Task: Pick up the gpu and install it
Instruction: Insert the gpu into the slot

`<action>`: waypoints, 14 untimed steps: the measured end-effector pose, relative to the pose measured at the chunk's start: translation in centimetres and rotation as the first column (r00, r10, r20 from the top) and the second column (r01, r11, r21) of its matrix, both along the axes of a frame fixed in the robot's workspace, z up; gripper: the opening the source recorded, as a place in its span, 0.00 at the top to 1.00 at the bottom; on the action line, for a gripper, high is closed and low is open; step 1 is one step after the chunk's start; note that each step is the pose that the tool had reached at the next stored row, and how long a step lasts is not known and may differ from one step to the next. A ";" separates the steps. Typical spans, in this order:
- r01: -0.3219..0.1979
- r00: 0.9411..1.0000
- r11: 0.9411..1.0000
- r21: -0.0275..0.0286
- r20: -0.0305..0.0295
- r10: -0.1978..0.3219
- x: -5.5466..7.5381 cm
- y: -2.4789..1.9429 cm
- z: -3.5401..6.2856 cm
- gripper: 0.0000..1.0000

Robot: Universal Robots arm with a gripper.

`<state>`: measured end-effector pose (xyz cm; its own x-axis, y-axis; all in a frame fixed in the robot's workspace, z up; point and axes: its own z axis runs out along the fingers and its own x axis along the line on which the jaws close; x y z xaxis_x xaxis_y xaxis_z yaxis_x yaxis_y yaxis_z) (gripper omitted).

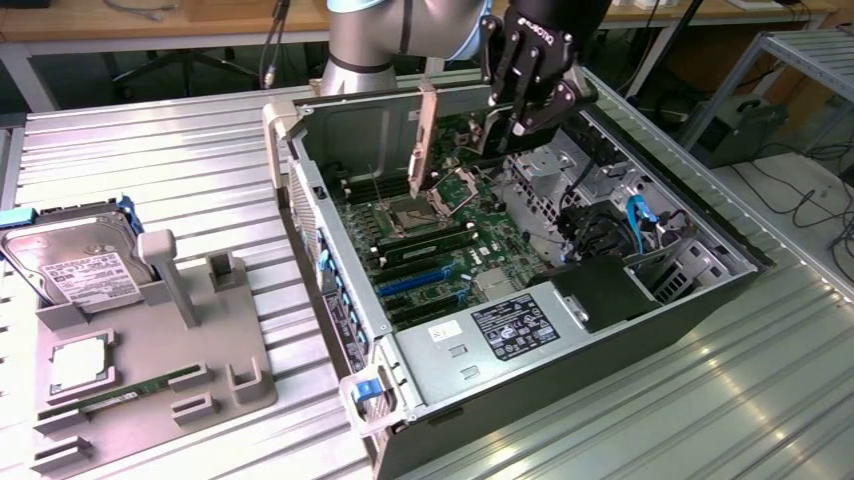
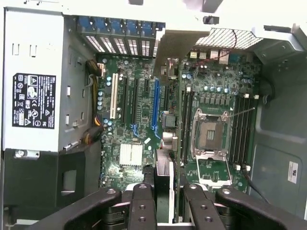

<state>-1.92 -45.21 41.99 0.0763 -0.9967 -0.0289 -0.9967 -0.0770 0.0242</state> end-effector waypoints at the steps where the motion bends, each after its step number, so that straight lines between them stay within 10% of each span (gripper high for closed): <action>1: 0.000 1.000 1.000 0.000 -0.005 0.000 0.0 0.00 -0.08 0.72; 7: 0.001 0.999 1.000 0.000 -0.053 -0.001 0.0 -0.07 -0.52 0.72; 14: 0.001 0.998 1.000 0.000 -0.055 -0.001 0.0 -0.07 -1.07 0.72</action>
<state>-1.92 -45.28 40.91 0.0740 -0.9967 -0.0332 -0.9939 -0.0764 0.0792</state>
